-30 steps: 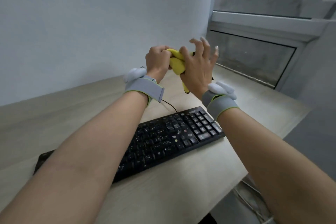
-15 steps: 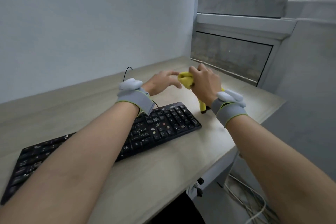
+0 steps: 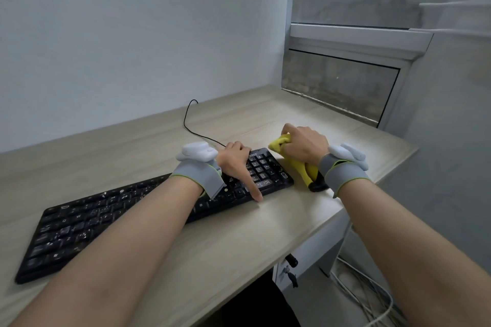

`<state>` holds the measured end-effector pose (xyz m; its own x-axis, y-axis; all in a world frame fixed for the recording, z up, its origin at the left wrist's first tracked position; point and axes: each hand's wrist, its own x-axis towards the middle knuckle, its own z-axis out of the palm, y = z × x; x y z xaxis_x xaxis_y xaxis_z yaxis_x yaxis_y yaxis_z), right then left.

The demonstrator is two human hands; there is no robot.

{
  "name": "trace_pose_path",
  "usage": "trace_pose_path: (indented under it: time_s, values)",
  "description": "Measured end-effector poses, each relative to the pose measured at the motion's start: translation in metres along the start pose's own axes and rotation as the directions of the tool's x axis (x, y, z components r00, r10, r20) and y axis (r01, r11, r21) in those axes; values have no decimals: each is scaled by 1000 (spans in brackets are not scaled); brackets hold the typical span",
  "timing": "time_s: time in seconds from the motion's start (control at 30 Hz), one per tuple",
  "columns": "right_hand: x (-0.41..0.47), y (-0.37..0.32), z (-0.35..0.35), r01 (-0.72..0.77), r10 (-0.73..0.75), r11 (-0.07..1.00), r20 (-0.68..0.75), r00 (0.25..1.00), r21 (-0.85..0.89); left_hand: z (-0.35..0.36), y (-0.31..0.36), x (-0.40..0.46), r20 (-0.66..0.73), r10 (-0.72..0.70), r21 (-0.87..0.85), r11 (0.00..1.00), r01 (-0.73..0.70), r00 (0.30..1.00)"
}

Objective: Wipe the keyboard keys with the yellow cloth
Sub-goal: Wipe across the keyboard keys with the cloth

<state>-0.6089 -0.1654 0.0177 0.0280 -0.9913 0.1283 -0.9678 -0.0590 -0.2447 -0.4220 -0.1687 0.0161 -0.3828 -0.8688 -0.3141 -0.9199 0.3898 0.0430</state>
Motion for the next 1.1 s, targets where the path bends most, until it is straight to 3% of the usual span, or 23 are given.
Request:
trace_pose_path:
  time_s: [0.2,0.53,0.77,1.1]
  values:
    - [-5,5,12,46,-52,993,50,997,113,0,0,2,-17,-9,14,1000,9,1000]
    - [-8,8,29,-6,11,978,-25,1000,207,-4,-3,3,-24,-47,-17,999,46,999]
    - [-25,19,34,41,-20,897,-52,998,441,-2,-2,5,-30,-51,-25,998,50,998]
    - [-39,11,39,85,-22,930,-177,984,358,-4,0,7,-21,-68,-1,998,68,997]
